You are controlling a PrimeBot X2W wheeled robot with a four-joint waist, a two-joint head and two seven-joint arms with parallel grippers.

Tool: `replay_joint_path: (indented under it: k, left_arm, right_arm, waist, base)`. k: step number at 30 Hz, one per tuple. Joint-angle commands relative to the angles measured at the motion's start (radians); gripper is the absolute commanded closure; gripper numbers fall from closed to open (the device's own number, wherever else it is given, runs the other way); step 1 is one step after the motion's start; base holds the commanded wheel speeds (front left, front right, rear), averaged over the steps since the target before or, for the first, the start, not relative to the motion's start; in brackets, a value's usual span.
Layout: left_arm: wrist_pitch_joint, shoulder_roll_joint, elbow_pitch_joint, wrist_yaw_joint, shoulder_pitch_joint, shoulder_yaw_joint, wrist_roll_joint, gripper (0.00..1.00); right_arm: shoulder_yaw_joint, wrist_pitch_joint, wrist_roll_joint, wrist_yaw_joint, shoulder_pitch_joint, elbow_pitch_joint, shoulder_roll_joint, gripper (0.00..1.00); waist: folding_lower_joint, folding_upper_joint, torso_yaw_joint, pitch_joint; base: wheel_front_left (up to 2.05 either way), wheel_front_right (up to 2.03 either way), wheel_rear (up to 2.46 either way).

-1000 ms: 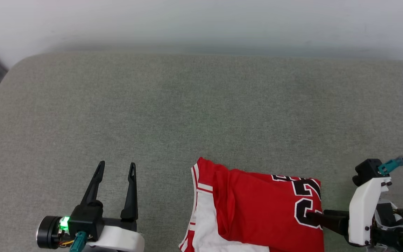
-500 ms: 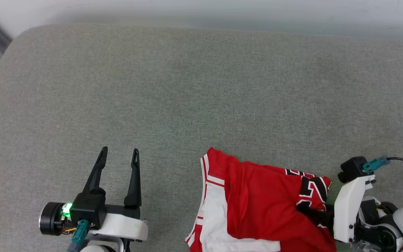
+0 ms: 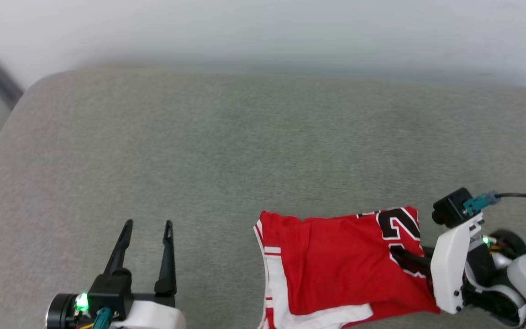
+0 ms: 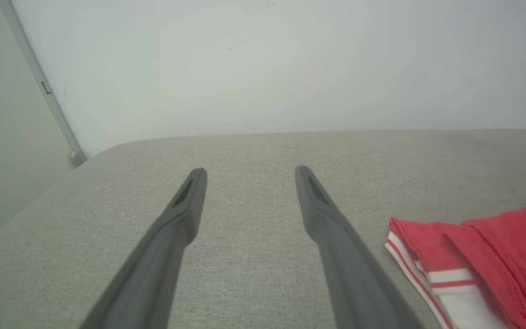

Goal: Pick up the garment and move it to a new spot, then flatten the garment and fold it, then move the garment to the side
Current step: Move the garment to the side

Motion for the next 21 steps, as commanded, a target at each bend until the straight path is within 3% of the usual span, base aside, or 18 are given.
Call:
replay_joint_path:
  k: [1,7,12,21]
  left_arm:
    - [-0.002,-0.001,-0.003,0.005,0.015,0.007,-0.005,0.0]
    - [-0.002,-0.001,-0.021,0.018,0.057,0.026,-0.019,0.0]
    - [-0.002,-0.002,-0.036,0.021,0.035,0.036,-0.023,0.0]
    - [-0.002,0.011,-0.058,-0.004,-0.041,0.047,0.004,0.0]
  right_arm:
    - [0.013,-0.004,-0.014,-0.001,-0.025,-0.023,-0.027,1.0]
    - [0.046,0.028,-0.057,-0.001,-0.102,-0.153,-0.153,1.0]
    - [0.018,0.062,-0.084,-0.001,-0.149,-0.203,-0.249,1.0]
    - [-0.14,0.047,-0.169,-0.001,-0.176,-0.054,-0.317,1.0]
  waist:
    - [-0.0001,-0.0001,-0.041,-0.033]
    - [-0.0001,-0.0001,-0.147,-0.029]
    - [-0.0001,-0.0001,-0.243,0.02]
    - [-0.0001,-0.0001,-0.327,0.139]
  base:
    - [0.0,0.0,0.0]
    - [0.0,0.0,0.0]
    - [0.0,0.0,0.0]
    - [0.0,0.0,0.0]
